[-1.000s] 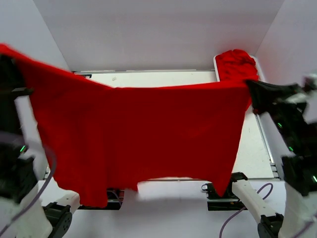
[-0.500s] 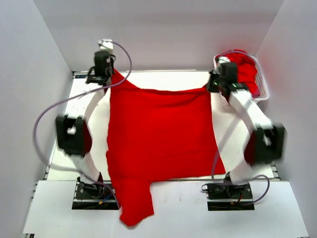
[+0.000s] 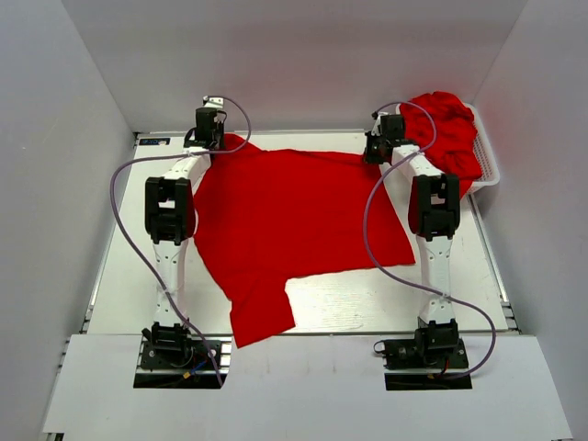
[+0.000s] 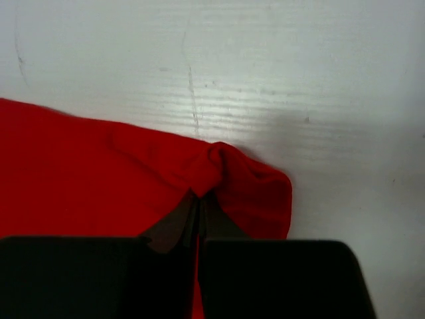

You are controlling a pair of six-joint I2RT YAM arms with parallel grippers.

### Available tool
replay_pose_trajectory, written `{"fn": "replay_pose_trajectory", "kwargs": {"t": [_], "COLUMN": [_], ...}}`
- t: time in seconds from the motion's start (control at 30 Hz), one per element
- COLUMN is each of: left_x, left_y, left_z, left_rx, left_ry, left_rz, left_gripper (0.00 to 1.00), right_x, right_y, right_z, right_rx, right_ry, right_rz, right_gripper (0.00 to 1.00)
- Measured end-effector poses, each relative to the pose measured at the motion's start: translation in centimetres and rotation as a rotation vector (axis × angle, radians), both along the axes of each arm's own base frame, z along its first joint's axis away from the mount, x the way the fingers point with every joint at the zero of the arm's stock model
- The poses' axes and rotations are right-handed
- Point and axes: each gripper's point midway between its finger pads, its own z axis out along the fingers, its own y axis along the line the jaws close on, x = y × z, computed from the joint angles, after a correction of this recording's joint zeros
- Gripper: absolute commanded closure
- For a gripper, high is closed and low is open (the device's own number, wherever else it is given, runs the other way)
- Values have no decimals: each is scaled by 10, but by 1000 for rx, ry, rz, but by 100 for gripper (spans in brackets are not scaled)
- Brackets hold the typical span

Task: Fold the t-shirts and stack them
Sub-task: Flatten out the tshirt, then fold the flattened tshirt in 1/3 of the way

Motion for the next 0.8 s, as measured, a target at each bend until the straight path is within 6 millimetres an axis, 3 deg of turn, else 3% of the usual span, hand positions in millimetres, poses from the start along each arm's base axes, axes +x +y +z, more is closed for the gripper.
{"fn": "replay_pose_trajectory", "kwargs": {"t": [0.2, 0.33, 0.53, 0.7, 0.8], "left_x": [14, 11, -40, -79, -97], "left_y": [-11, -14, -10, -10, -12], "left_z": [27, 27, 20, 49, 69], "left_rx": [-63, -91, -116, -153, -195], "left_ry": [-78, -73, 23, 26, 9], "left_rz": [-35, -35, -9, -5, 1], "left_gripper": [100, 100, 100, 100, 100], "right_x": [28, 41, 39, 23, 19], "right_y": [0, -1, -5, -9, -11], "right_z": [29, 46, 45, 43, 52], "right_rx": [7, 10, -3, -11, -15], "right_ry": [-127, -197, -197, -160, -158], "right_rz": [-6, -14, -10, -9, -5], "right_gripper": [100, 100, 100, 100, 100]}}
